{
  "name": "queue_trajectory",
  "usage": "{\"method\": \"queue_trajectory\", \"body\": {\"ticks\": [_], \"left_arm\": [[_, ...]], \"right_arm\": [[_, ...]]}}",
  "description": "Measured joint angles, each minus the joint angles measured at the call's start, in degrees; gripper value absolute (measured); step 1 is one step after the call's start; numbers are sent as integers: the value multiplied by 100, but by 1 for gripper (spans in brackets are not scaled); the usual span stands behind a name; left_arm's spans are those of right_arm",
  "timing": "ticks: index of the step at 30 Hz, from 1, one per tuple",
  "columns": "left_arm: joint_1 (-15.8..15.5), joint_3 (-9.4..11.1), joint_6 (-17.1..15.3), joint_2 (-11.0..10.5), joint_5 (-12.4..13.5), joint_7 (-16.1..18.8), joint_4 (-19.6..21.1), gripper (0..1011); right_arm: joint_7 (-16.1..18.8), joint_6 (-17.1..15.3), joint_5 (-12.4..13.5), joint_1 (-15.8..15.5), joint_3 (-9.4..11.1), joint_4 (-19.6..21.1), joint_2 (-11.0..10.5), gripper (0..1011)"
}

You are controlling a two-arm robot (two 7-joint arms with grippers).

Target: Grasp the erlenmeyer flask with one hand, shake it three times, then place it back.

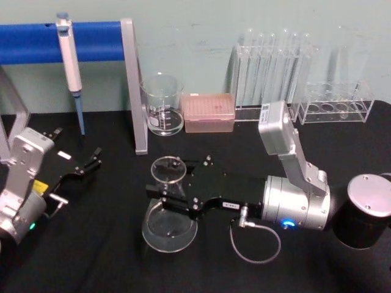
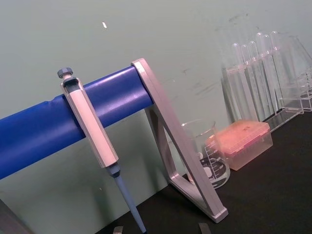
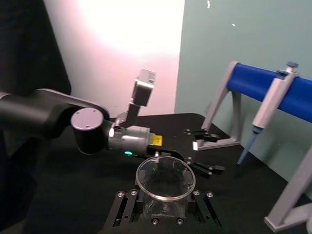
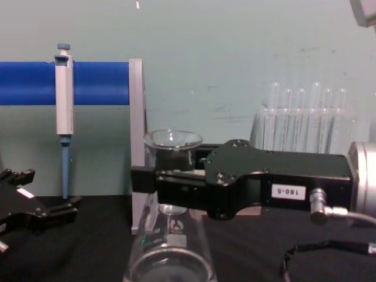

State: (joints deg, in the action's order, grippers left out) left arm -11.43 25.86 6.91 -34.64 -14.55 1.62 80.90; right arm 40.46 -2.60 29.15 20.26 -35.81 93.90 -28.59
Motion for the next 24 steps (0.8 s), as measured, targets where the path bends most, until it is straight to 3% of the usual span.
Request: {"method": "queue_trajectory", "body": {"ticks": [12,24], "left_arm": [[0,0,0,0,0,0,0,1001],[0,0,0,0,0,0,0,1001]], "right_arm": [[96,94,128,112,-180,-7,-94,449],[-421,128,92,150,-10,-216,26,449]]}}
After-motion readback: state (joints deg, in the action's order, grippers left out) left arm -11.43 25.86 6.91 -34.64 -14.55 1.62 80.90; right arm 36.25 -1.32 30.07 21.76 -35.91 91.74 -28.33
